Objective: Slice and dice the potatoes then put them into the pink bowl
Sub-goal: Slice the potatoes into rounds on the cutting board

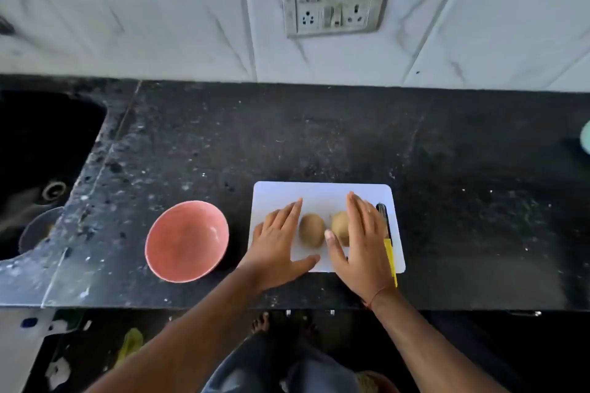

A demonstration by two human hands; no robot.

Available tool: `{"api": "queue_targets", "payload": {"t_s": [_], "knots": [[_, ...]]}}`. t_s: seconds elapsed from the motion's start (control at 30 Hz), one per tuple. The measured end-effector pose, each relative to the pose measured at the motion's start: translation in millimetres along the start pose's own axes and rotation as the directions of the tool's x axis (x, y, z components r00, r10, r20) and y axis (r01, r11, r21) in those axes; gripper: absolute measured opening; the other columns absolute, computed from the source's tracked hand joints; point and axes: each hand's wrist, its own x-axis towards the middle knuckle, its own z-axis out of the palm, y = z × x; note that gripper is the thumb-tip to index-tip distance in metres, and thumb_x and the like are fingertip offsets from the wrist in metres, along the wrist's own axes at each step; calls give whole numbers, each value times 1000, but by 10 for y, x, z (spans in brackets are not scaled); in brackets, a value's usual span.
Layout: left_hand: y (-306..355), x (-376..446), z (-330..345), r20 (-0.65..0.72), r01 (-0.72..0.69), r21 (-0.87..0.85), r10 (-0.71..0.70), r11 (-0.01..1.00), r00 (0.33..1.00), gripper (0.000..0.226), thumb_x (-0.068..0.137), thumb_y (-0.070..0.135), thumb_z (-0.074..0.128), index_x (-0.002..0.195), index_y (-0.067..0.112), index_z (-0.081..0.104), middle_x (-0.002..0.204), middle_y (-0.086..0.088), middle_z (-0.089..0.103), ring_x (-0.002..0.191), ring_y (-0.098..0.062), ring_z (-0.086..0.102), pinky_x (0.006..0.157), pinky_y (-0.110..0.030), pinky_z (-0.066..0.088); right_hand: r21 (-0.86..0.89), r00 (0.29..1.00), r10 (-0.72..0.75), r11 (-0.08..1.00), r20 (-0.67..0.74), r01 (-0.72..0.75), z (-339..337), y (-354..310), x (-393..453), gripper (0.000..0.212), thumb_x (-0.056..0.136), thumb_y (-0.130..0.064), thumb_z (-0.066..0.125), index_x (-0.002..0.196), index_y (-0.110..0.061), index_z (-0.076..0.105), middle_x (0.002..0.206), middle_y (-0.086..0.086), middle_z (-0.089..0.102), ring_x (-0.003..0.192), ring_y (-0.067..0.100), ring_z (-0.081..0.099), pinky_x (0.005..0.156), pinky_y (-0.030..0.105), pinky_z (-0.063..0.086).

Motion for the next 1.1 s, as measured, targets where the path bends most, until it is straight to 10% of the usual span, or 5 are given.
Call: {"api": "queue_targets", "payload": {"t_s": [0.23,0.47,0.67,1.1], "knots": [[-329,286,305,-180,-169,-55,157,984,971,87,79,72,73,154,51,34,150,35,40,143,2,32,113,-29,19,231,992,15,973,-121,14,420,123,30,69,98,-36,70,156,-15,40,153,-1,44,143,15,42,113,35,43],[-517,376,429,-281,-277,-42,254,960,925,85,75,78,68,151,52,39,137,43,46,132,15,31,110,-12,9,185,978,-54,978,-201,92,550,227,17,63,98,-47,65,153,-25,45,134,-7,48,122,9,51,99,25,46],[-543,196,562,-313,-300,-11,281,954,907,80,80,65,80,150,50,44,127,37,52,127,3,42,106,-26,21,176,962,-98,974,-256,146,613,249,-231,60,95,-48,65,151,-33,49,132,-8,46,120,2,48,94,5,35],[-389,-437,739,-288,-259,8,250,966,925,79,78,71,73,149,49,46,128,28,56,122,-2,47,118,-41,27,269,968,-72,953,-242,138,533,200,-818,56,95,-44,70,148,-35,53,131,-11,42,117,1,45,91,11,38]]}}
